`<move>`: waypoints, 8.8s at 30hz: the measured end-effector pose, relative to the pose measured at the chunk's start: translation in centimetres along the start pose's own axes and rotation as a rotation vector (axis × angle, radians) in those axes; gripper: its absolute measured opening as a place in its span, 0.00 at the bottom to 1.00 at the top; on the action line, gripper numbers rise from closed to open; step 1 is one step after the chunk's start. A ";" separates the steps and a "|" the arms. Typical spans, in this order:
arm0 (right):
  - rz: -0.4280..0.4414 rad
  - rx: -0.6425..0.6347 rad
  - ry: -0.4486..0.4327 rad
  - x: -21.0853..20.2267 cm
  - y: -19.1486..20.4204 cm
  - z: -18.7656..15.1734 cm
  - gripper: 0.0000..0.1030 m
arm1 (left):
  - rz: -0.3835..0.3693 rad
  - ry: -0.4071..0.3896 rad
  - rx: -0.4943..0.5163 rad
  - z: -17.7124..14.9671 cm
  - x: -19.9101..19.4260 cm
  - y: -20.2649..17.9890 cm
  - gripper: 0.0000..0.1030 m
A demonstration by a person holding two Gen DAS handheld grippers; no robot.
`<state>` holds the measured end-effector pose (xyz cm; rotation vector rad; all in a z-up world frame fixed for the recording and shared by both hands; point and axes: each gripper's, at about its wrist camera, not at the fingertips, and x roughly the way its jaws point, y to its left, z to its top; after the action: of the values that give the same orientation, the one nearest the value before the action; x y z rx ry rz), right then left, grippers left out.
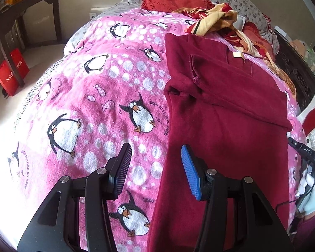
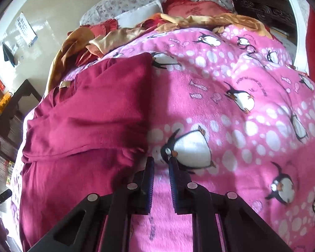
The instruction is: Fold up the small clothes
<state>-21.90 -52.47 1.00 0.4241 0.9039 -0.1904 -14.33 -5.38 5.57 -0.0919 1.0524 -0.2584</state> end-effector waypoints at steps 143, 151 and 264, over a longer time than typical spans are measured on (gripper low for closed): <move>0.502 -0.088 -0.065 -7.8 3.8 2.8 0.10 | -0.135 -0.152 0.250 7.3 -1.9 -7.9 0.07; 0.489 -0.089 -0.074 -7.4 3.9 3.8 0.10 | -0.124 -0.154 0.225 8.6 -0.8 -7.8 0.07; 0.225 -0.278 -0.012 -0.9 11.6 6.5 0.32 | -0.027 0.066 0.018 6.0 7.6 -2.5 0.58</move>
<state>-13.86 -44.86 8.45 0.2628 0.8493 0.1376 -5.99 -10.02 2.63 -0.0817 1.1148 -0.2965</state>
